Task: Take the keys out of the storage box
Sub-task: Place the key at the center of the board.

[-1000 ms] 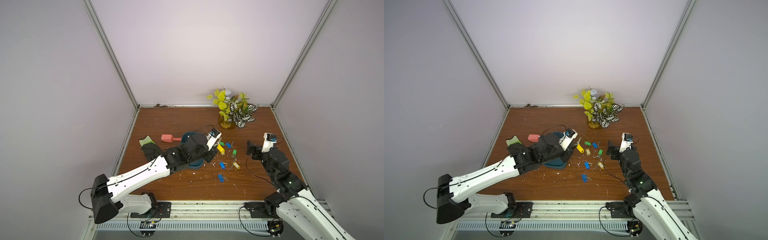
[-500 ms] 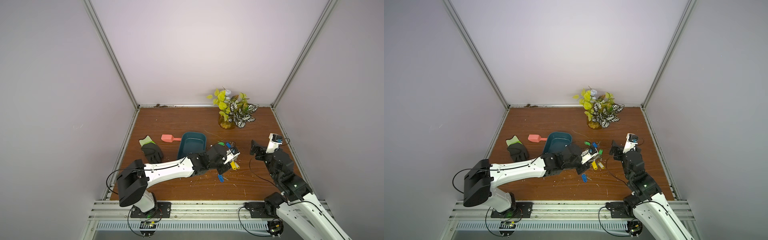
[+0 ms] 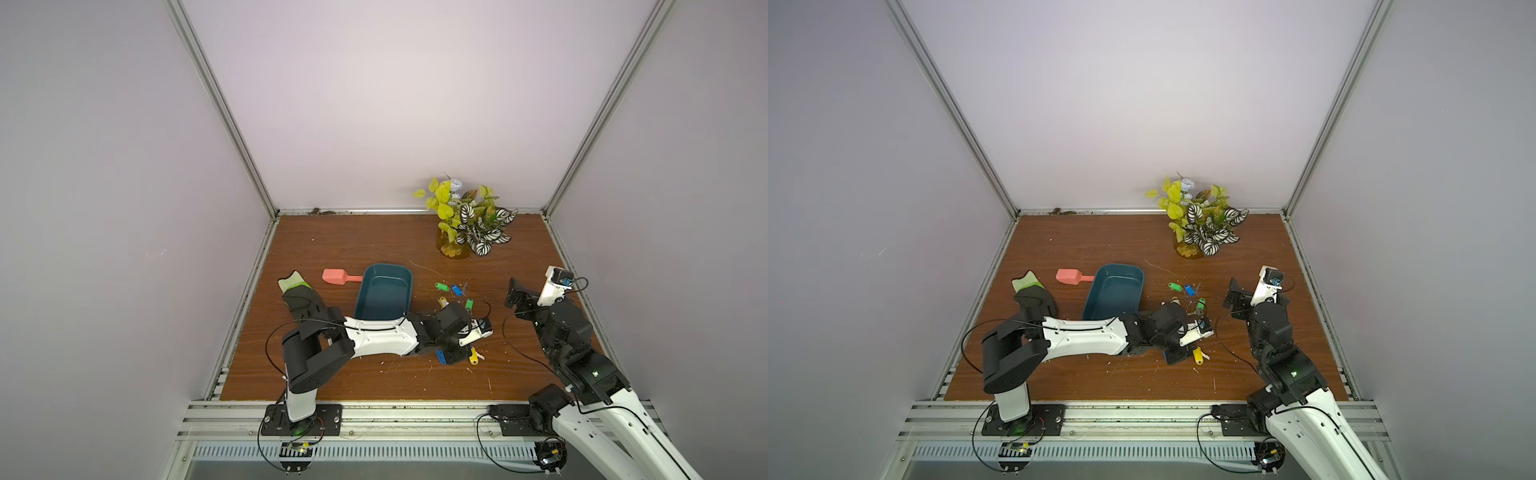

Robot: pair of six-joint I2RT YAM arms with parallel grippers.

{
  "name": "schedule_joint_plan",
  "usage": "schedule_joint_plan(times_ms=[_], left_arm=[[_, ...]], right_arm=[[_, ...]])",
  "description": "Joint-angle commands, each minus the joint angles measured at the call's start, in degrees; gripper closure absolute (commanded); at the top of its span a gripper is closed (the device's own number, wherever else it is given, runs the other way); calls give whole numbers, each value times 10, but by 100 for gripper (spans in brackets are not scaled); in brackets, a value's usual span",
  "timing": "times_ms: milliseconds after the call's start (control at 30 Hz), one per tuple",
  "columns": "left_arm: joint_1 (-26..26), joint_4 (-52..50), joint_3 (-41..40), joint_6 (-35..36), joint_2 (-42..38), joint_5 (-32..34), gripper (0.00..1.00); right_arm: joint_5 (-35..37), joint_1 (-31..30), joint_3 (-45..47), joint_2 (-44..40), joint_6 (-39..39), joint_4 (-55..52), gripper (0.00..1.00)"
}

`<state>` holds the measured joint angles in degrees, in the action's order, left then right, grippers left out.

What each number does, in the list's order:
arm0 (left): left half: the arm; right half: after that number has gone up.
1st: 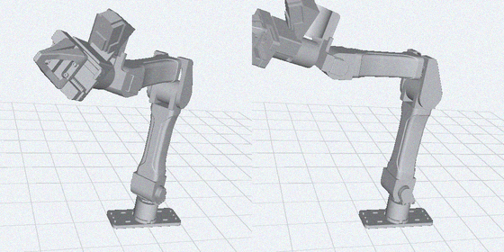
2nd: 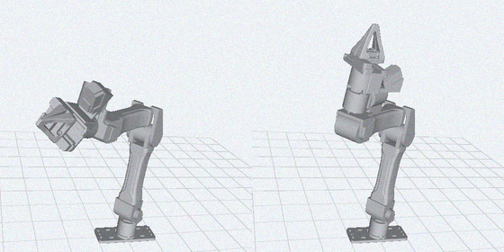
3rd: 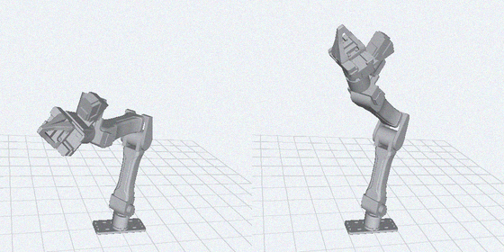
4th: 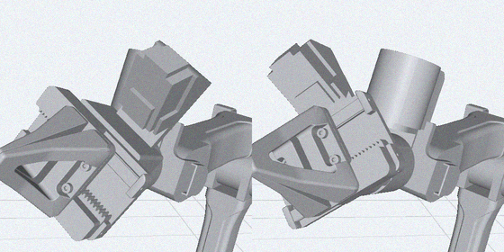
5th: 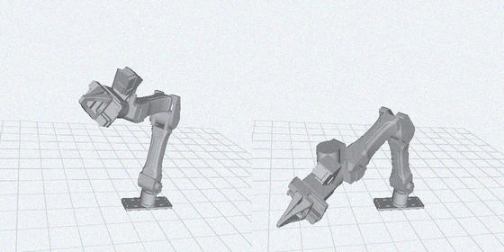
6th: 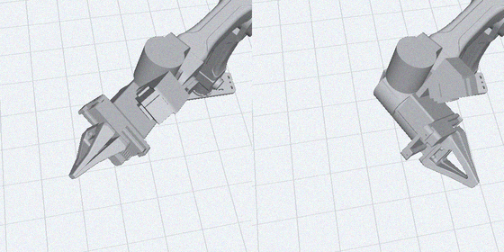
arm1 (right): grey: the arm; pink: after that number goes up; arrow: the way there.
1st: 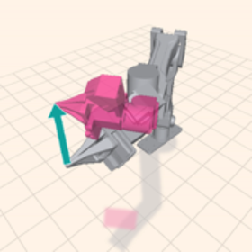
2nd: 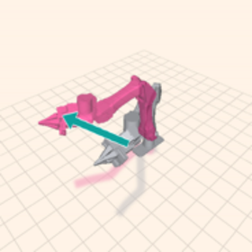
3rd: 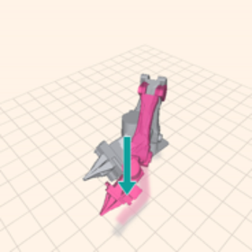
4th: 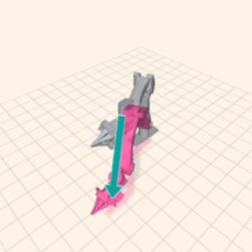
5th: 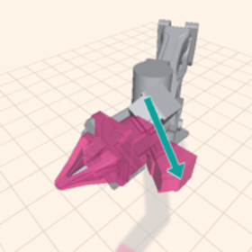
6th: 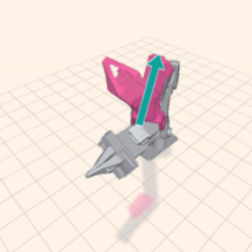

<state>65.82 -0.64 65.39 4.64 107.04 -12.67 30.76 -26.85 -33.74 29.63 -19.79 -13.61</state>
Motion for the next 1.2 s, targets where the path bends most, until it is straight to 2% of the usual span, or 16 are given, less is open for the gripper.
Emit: schedule_joint_plan(times_ms=[0,367,467,533,600,833,1067,1167], left_arm=[[5,-22,28,13,19,-34,100],[5,-75,74,25,70,-20,99],[5,-86,85,24,75,-13,96],[5,-88,85,22,74,-9,90],[5,-89,85,21,71,-5,81],[1,-103,98,12,35,39,65],[-41,-77,70,-14,-70,45,42],[-62,-62,42,-36,-122,79,38]], right_arm=[[19,3,-18,4,4,15,1],[24,3,-10,28,13,33,1],[30,3,-9,31,21,36,1],[36,3,-7,31,25,39,1],[43,3,-5,31,28,40,1],[66,3,-10,30,52,45,1],[86,5,-24,36,79,58,1],[89,7,-21,36,87,71,1]])
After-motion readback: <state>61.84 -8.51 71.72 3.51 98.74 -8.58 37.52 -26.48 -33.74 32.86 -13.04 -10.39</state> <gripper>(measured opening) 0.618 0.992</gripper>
